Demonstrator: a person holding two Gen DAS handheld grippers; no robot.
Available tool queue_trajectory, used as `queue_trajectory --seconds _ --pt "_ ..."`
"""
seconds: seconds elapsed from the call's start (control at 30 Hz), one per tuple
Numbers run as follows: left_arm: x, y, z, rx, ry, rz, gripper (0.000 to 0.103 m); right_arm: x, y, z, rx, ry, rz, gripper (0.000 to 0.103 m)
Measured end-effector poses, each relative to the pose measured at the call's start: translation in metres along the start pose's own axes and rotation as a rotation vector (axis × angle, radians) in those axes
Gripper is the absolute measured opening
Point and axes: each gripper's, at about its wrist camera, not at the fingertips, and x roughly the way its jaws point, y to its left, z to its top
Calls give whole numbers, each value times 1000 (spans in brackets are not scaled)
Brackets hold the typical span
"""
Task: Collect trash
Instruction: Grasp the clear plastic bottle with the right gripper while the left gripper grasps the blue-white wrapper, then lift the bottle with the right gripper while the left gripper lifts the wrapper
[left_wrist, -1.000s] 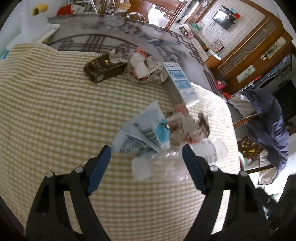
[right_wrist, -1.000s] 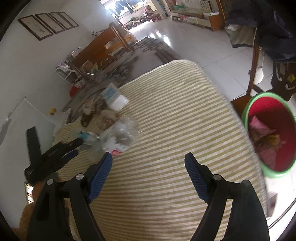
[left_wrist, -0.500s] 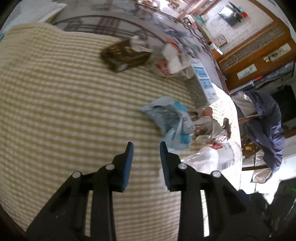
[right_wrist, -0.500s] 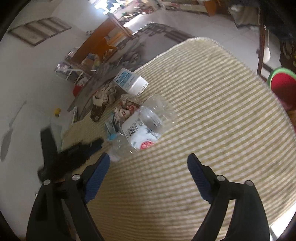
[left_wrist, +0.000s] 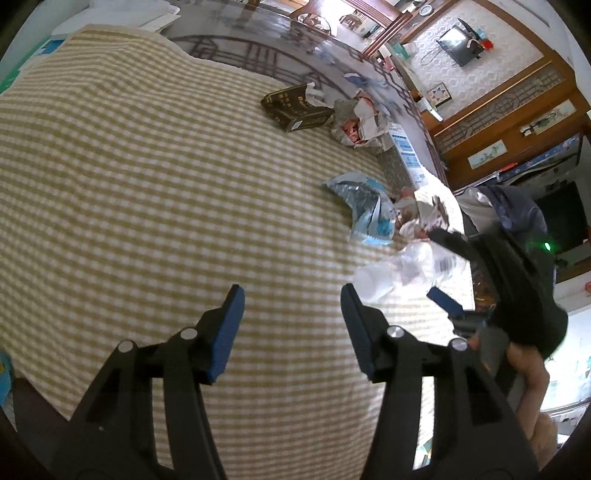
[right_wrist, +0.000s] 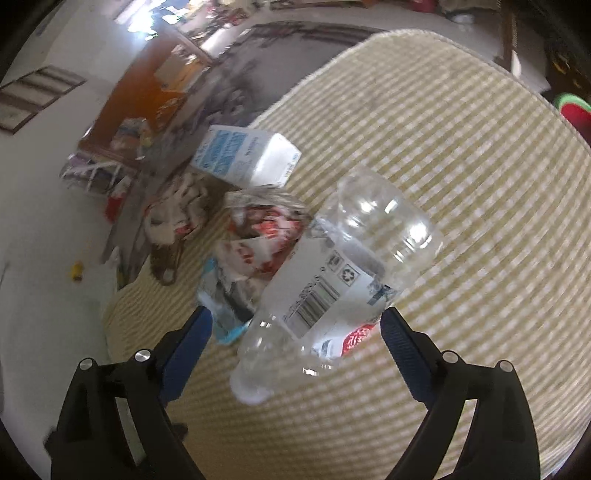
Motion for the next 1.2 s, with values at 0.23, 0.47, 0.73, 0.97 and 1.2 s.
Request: queue_trajectory --seconds 0.23,0.47,0.73,0.97,1.2 --pt "-3 -4 -4 9 2 6 51 4 -6 5 -88 12 -5 65" --pt "16 -32 10 78 17 2 54 -33 -45 -9 -175 71 42 63" --pt "61 -86 41 204 31 29 55 -69 -87 -43 -270 90 -94 63" --pt "111 -113 55 296 75 126 52 -91 -79 -64 -438 7 -187 66" --pt "94 -105 43 255 52 74 40 -85 -71 -62 -460 -15 -188 74"
